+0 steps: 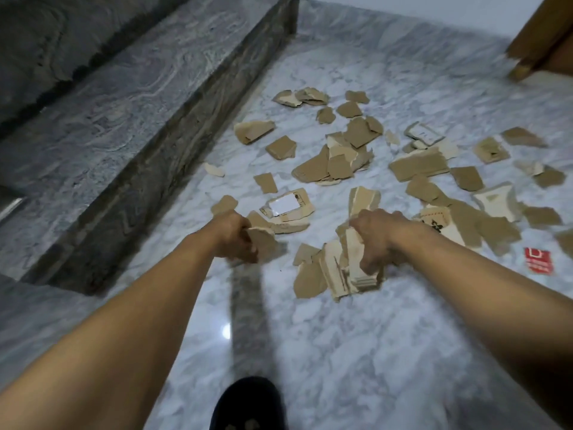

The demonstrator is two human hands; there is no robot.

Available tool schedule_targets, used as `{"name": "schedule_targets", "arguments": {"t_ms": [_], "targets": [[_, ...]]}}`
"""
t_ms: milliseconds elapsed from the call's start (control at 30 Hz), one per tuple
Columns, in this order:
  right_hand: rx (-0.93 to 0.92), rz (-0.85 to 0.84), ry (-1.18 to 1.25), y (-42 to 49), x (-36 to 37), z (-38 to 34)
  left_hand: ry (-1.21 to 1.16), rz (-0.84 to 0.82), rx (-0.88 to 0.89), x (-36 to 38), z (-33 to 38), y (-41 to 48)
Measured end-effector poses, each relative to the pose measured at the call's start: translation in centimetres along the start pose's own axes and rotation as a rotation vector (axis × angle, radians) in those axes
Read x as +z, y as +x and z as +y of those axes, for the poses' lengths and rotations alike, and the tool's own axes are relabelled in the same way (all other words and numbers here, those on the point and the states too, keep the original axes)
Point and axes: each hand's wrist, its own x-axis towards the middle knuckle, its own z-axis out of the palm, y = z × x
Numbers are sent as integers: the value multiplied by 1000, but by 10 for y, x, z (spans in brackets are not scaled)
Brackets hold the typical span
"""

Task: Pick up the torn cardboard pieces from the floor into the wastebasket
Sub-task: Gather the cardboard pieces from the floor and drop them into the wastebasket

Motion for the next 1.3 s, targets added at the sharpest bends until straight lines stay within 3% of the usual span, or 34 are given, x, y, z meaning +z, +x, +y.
{"name": "schedule_targets", "arguments": {"t_ms": [133, 400, 600, 733, 900, 1300], "targets": [[-94, 33, -36, 3, 18, 19, 239, -31, 10, 0, -4, 40], [-245, 58, -130, 42, 57, -10, 259, 36, 1, 37, 16, 61], [-259, 159, -205, 46, 59, -24, -28, 6, 65, 31, 11, 58], [-276, 156, -55, 44, 56, -20, -239, 32, -69, -12, -10, 62], [-318, 200, -31, 51, 50, -25, -88, 37, -190, -37, -51, 75], [-296, 207, -156, 78, 57, -46, 2, 111, -163, -7, -59, 92]]}}
